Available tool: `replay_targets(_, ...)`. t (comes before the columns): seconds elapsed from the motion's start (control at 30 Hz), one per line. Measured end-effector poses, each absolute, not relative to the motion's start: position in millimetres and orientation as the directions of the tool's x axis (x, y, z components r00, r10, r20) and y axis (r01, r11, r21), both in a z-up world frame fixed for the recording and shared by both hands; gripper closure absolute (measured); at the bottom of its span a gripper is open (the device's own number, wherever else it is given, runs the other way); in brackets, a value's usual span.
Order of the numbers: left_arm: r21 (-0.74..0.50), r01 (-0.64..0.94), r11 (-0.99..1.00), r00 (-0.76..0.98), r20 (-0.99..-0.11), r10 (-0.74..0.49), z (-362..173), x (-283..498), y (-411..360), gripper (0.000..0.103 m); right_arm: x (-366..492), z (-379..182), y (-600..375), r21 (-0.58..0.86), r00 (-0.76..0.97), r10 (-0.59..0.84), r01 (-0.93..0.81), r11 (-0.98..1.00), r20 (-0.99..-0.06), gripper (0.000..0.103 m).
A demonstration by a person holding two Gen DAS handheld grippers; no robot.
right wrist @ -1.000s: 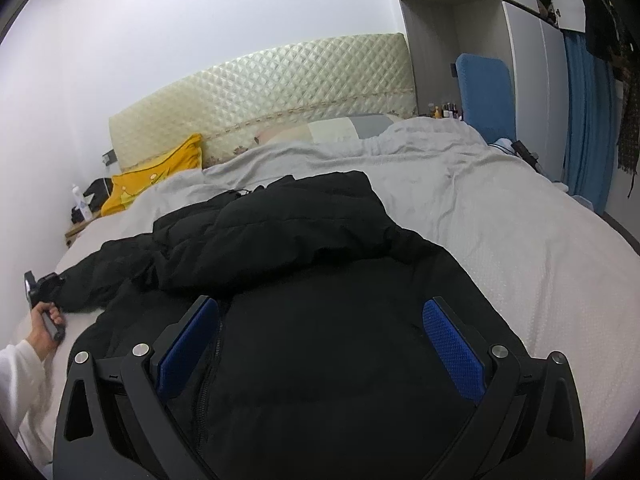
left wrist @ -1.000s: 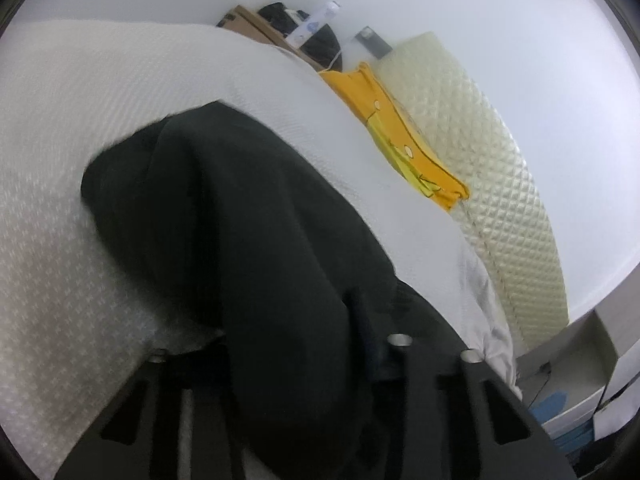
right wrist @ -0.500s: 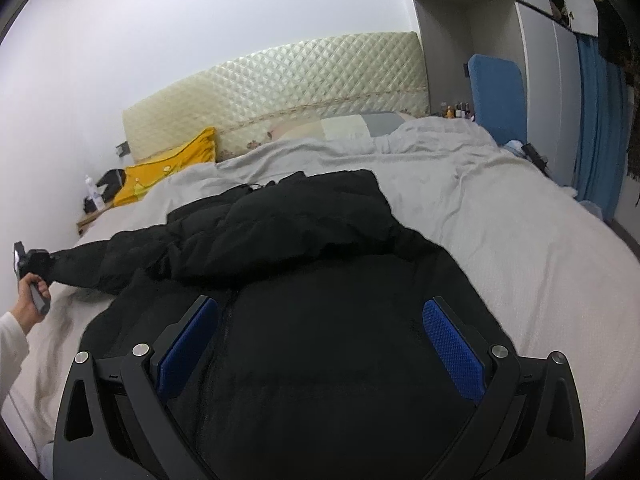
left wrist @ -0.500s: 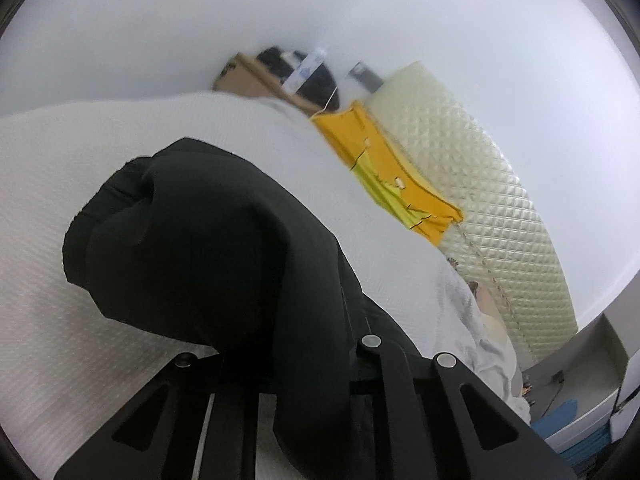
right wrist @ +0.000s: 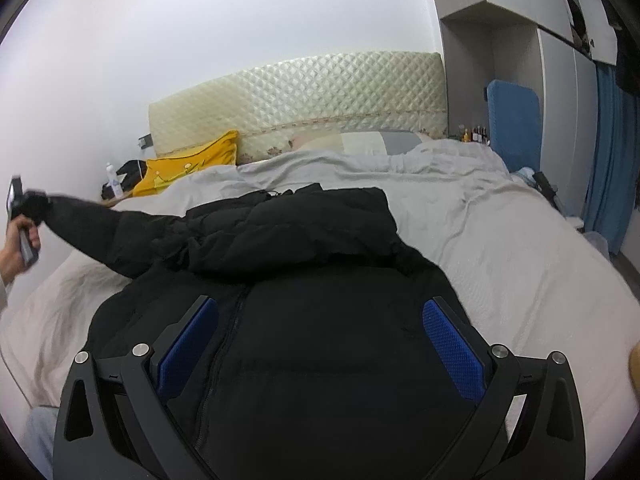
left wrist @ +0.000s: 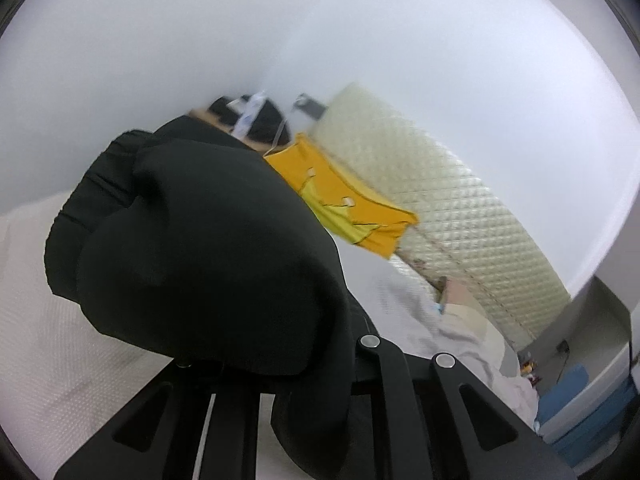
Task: Fold large clothes
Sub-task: 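Lift the gripped sleeve with the left tool and fold it across the jacket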
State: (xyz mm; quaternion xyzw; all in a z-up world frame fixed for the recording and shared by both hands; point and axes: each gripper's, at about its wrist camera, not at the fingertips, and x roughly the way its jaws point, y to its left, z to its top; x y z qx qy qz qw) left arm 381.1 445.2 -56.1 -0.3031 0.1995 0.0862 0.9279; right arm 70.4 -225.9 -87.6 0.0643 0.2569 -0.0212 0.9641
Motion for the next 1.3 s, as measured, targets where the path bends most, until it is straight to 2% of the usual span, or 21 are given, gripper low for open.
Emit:
replay_targets(0.23,-0.458,-0.165,0.873,0.924,-0.382,-0.026,10,364,359,0.091,56,-75,-242,0.100,0.893,0.002,0.048,0.994,-0.449,0.000)
replay_targets(0.37,-0.377,-0.095,0.921,0.926,-0.374,-0.057,44,356,293,0.091,53,-72,-253,0.089,0.902,0.001,0.042,0.995,-0.431,0.000)
replay_targets(0.53,-0.323,-0.007,0.946,0.929,-0.351,-0.113,72,352,214,0.091,47,-68,-269,0.140,0.907,0.041,0.019,0.990,-0.418,0.000)
replay_targets(0.63,-0.285,0.027,0.958,0.927,-0.353,-0.131,81,352,165,0.091,40,-61,-281,0.119,0.917,0.033,0.016,0.993,-0.397,0.000)
replay_targets(0.8,-0.261,0.084,0.962,0.914,-0.364,-0.178,82,353,90,0.091,33,-54,-306,0.147,0.924,0.030,0.028,0.989,-0.380,0.000)
replay_targets(1.0,-0.208,0.161,0.965,0.887,-0.399,-0.233,67,351,-7,0.091,29,-57,-337,0.179,0.915,-0.011,0.090,0.980,-0.402,0.000)
replay_targets(1.3,-0.157,0.252,0.955,0.809,-0.508,-0.297,-10,356,-131,0.090,30,-64,-355,0.231,0.910,-0.007,0.113,0.966,-0.414,0.000)
